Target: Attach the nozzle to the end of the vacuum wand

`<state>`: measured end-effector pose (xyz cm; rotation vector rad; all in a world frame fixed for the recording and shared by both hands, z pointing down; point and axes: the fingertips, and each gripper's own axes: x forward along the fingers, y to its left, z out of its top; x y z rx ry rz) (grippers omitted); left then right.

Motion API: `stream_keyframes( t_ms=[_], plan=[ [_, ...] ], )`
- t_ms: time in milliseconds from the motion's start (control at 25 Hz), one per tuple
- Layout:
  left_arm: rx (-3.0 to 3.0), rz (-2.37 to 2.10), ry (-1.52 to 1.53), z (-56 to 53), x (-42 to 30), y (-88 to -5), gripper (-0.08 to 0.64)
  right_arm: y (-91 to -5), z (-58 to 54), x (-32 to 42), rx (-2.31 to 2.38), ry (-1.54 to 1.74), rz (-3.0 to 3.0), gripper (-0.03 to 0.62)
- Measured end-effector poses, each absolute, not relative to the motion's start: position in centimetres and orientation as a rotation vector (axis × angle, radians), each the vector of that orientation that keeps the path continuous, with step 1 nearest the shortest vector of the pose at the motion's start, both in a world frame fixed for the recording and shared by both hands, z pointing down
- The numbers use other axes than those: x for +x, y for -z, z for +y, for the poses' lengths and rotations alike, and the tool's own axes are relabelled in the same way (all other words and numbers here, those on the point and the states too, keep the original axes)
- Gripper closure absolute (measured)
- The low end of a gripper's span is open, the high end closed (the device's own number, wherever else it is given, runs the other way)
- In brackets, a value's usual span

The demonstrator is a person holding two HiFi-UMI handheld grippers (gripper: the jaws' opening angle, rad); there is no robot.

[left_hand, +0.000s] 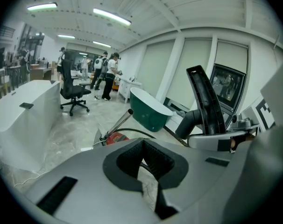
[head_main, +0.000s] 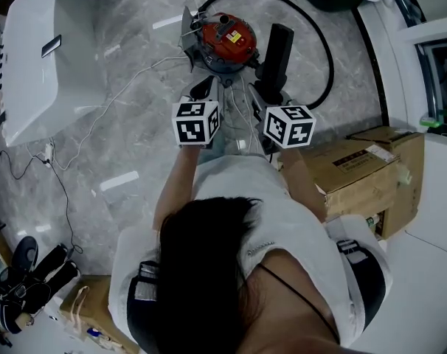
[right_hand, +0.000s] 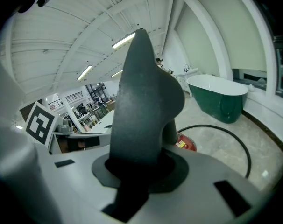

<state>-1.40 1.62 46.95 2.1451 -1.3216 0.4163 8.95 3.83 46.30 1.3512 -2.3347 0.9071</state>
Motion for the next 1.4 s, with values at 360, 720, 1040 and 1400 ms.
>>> stream_keyframes(
  t_ms=[360,720,1040,1400],
  plan=[
    [2.168,-1.302,-0.421,-1.6,-3.2,-47.1,0.557,-46.5,1.5,7.0,1.376,-0.907,-2.310,0.503],
    [2.270,-1.250,-0.484,-4.9,-4.5,-47.1,0.557,-46.6,-1.2,5.0,1.424,-0.927,-2.320,0.503],
    [2.343,-1.200,-0.518,-7.1,-5.1,-47.1,0.557,-45.7,-3.0,4.7,1.517,-0.975,-2.343,0.503],
    [2.349,-1.182,-0.512,-7.5,-5.3,-47.2,0.557,-46.2,-2.5,5.2,1.575,-1.024,-2.313,0.503]
  ],
)
